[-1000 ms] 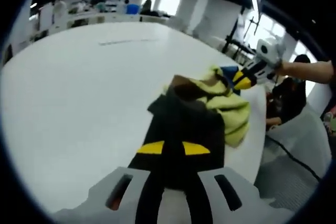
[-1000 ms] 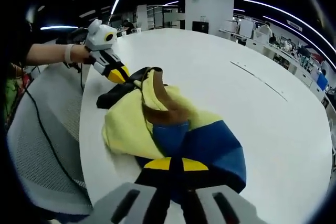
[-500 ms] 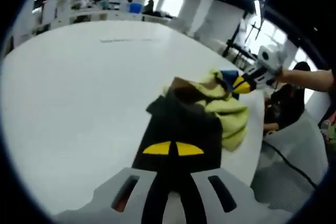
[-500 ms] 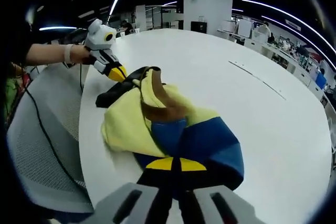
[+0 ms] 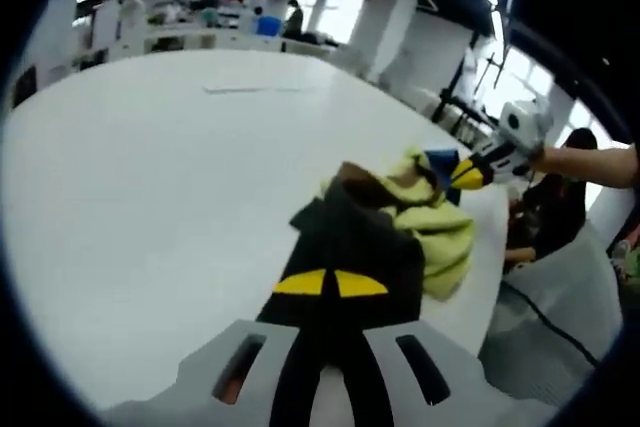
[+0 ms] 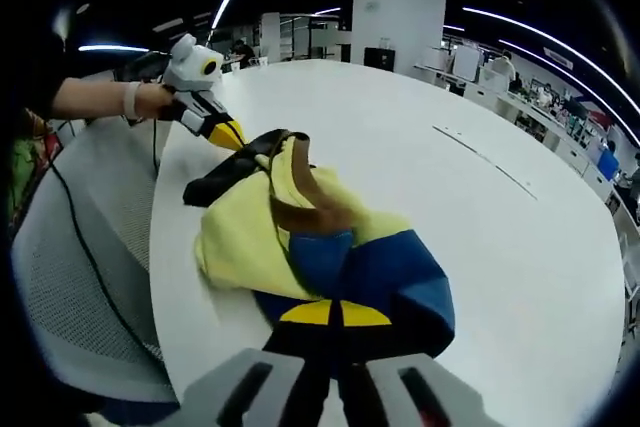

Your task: Fold the garment on the visible template until the final outline fits inside the template.

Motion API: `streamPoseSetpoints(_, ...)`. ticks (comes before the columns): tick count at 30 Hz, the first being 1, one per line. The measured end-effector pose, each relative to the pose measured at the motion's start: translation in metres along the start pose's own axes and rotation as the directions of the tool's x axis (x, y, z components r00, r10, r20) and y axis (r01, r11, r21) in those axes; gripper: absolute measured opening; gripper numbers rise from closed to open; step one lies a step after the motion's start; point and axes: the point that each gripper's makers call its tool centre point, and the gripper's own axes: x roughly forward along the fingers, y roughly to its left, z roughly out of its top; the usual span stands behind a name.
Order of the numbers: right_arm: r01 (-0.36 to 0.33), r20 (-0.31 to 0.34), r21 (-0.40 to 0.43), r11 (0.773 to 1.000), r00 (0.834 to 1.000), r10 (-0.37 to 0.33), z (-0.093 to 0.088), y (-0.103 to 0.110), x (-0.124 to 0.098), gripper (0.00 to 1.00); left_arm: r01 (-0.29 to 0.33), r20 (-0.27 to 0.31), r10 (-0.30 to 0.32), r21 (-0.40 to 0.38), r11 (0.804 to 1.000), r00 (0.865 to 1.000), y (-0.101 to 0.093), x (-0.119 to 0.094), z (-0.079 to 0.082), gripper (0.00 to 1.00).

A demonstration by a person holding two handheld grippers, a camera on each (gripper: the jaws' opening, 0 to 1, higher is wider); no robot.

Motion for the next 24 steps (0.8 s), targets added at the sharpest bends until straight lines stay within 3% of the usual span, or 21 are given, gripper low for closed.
streamPoseSetpoints(3, 0.007, 0.022, 0.018, 1.000, 1.000, -0.008, 0.007, -0.001, -0.008, 0.00, -0.012, 0.043, 0.012, -0.010, 1.000, 0.999, 0.001, -0.007, 0.012, 0.00)
streamPoseSetpoints(5, 0.025, 0.048, 0.017, 1.000, 0.998, -0.026, 0.015, -0.006, -0.016, 0.00, -0.016, 0.086, 0.022, -0.066, 0.998, 0.996, 0.003, -0.012, 0.023, 0.00)
streamPoseSetpoints(11, 0.083, 0.135, 0.035, 0.996, 0.987, -0.087, 0.049, -0.017, -0.045, 0.00, -0.039, 0.142, 0.035, 0.027, 0.999, 0.989, -0.003, -0.027, 0.059, 0.00)
streamPoseSetpoints(15, 0.133, 0.208, 0.049, 0.990, 0.968, -0.140, 0.075, -0.026, -0.070, 0.00, -0.047, 0.196, 0.034, 0.064, 0.997, 0.980, -0.010, -0.039, 0.087, 0.00)
streamPoseSetpoints(17, 0.156, 0.234, 0.051, 0.987, 0.958, -0.163, 0.085, -0.030, -0.083, 0.00, -0.008, 0.221, -0.001, 0.040, 0.999, 0.975, -0.018, -0.045, 0.100, 0.00)
streamPoseSetpoints(19, 0.168, 0.263, 0.063, 0.984, 0.948, -0.178, 0.095, -0.032, -0.095, 0.00, 0.040, 0.277, -0.036, -0.011, 0.999, 0.960, -0.026, -0.054, 0.117, 0.00)
streamPoseSetpoints(22, 0.187, 0.310, 0.072, 0.980, 0.929, -0.200, 0.110, -0.032, -0.116, 0.00, 0.029, 0.297, -0.035, 0.025, 0.999, 0.954, -0.032, -0.067, 0.132, 0.00)
streamPoseSetpoints(24, 0.202, 0.326, 0.062, 0.977, 0.921, -0.211, 0.117, -0.030, -0.129, 0.00, 0.038, 0.330, -0.049, 0.040, 0.998, 0.943, -0.038, -0.076, 0.143, 0.00)
